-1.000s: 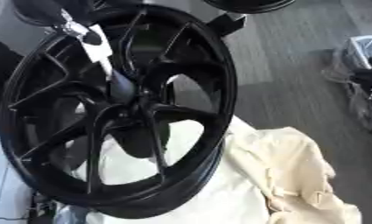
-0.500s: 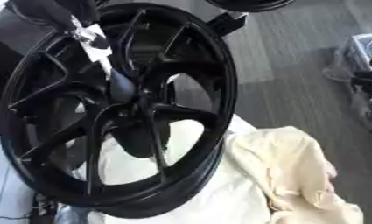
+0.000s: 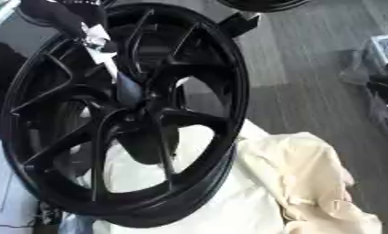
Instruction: Pull the pin out of the wheel hub.
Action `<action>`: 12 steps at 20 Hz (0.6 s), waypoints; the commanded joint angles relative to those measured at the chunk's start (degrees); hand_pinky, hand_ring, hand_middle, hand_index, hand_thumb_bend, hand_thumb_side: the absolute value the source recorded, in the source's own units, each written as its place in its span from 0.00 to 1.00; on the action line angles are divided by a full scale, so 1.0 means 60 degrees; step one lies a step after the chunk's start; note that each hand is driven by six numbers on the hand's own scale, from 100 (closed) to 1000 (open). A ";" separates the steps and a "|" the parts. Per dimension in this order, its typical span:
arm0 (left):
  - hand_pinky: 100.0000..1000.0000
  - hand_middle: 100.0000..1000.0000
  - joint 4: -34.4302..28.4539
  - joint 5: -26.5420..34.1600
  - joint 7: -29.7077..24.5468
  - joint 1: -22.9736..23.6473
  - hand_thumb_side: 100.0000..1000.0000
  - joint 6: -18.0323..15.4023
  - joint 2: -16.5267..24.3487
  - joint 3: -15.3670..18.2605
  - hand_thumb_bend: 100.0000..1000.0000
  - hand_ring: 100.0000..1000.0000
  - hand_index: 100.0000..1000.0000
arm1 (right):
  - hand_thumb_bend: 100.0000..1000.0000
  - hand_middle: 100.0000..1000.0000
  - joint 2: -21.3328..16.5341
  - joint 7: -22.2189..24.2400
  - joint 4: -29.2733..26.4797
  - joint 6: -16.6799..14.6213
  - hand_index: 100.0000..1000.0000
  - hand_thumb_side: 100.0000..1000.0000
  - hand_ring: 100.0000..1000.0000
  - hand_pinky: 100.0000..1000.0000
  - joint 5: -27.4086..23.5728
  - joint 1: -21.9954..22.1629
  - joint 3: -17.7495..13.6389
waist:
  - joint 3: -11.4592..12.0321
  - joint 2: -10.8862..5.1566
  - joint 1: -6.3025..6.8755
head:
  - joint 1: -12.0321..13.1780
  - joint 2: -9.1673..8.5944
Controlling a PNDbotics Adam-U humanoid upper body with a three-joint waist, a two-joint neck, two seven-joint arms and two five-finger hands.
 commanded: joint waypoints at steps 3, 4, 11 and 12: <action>0.85 0.57 -0.0433 0.0168 -0.0362 -0.0145 0.34 0.0338 0.0476 -0.0111 0.39 0.73 0.67 | 0.00 0.72 -0.0133 -0.0041 -0.0029 0.0043 0.90 0.71 0.82 1.00 0.0057 -0.0032 -0.0062 | 0.0058 -0.0165 -0.0018 | -0.0026 0.0057; 0.85 0.57 -0.0467 0.0181 -0.0362 -0.0139 0.34 0.0345 0.0500 -0.0130 0.38 0.73 0.66 | 0.00 0.72 -0.0133 -0.0041 -0.0025 0.0045 0.90 0.71 0.82 1.00 0.0059 -0.0029 -0.0062 | 0.0067 -0.0170 -0.0016 | -0.0032 0.0057; 0.85 0.55 -0.0449 0.0098 -0.0362 -0.0042 0.22 0.0355 0.0598 -0.0185 0.25 0.72 0.63 | 0.00 0.72 -0.0138 -0.0055 -0.0033 0.0034 0.90 0.71 0.82 1.00 0.0055 0.0005 -0.0069 | 0.0089 -0.0171 -0.0032 | 0.0003 0.0057; 0.85 0.55 -0.0449 0.0122 -0.0362 -0.0038 0.19 0.0354 0.0592 -0.0202 0.23 0.72 0.62 | 0.00 0.72 -0.0131 -0.0053 -0.0031 0.0036 0.90 0.71 0.82 1.00 0.0059 0.0005 -0.0067 | 0.0080 -0.0170 -0.0033 | 0.0011 0.0057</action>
